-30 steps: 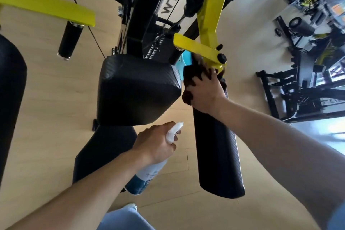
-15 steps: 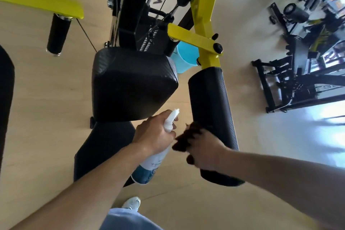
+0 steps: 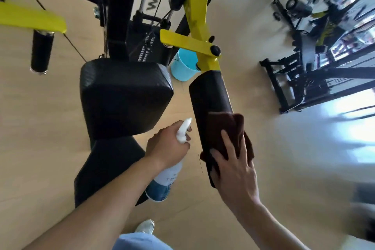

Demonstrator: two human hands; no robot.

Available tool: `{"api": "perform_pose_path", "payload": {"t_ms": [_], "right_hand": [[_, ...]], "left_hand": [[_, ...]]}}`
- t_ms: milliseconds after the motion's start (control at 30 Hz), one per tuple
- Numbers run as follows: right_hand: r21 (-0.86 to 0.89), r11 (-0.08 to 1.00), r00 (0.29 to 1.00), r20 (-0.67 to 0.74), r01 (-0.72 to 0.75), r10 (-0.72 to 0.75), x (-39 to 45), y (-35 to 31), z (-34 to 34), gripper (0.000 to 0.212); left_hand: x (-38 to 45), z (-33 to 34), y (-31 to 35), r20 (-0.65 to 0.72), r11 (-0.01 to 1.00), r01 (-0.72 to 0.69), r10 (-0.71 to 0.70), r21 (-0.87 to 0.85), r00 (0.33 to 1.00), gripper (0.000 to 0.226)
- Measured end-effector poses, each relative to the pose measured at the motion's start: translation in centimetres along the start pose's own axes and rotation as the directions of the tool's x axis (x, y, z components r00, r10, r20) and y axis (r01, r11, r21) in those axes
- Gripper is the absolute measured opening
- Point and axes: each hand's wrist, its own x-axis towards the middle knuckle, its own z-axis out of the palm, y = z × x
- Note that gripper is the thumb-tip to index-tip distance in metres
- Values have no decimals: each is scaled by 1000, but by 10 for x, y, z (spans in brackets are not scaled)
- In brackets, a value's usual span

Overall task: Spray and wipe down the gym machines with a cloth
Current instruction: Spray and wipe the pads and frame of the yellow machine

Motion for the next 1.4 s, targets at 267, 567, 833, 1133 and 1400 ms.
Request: {"api": "perform_pose_path", "payload": {"t_ms": [267,567,833,1133,1400], "right_hand": [[142,986,996,-13,-86,88,46,10,-1,79],[253,963,995,-11,-95,101,217,-1,-24,63],[-61,978,979,50,198,-195,198,-13,-21,41],[-273,869,747,647,413,-151,-35,7,112,116],[-304,785,838,285,539,-465,148,-10,-14,46]], "left_hand": [[1,-4,24,-16,996,-92,92,17,996,27],[-1,-11,14,-80,993,-69,77,97,994,30],[-22,-11,10,-176,992,-10,33,126,984,25],[-59,12,-4,-311,997,9,14,73,950,24],[-85,21,-13,-377,994,41,2,106,926,23]]}}
